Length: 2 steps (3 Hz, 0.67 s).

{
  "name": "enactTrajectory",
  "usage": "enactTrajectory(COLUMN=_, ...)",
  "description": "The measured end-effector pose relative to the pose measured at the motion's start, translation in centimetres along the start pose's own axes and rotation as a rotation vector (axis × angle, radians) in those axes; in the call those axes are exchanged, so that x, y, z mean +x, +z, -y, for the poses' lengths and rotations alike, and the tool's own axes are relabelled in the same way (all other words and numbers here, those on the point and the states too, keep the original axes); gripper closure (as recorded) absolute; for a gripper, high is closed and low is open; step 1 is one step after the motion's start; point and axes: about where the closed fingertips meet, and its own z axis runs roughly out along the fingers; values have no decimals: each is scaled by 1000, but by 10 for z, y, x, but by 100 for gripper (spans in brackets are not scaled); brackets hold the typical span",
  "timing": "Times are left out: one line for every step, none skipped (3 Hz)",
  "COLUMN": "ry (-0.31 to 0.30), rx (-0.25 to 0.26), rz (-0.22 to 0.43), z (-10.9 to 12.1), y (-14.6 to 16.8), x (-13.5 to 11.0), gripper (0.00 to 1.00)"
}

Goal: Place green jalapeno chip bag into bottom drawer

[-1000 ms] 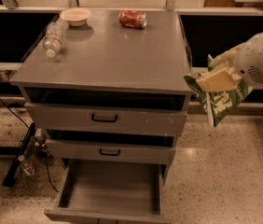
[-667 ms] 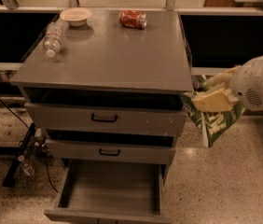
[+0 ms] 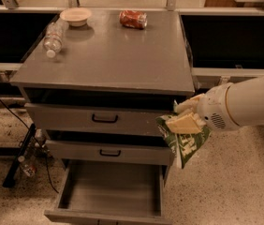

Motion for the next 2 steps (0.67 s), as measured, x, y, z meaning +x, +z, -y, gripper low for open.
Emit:
enactTrajectory(ry=3, rx=-7, rz=5, z=-3, y=6, x=0, gripper=100)
enactTrajectory(ry=34, rx=-49, rz=31, z=-8, y=47, x=-1, gripper=100)
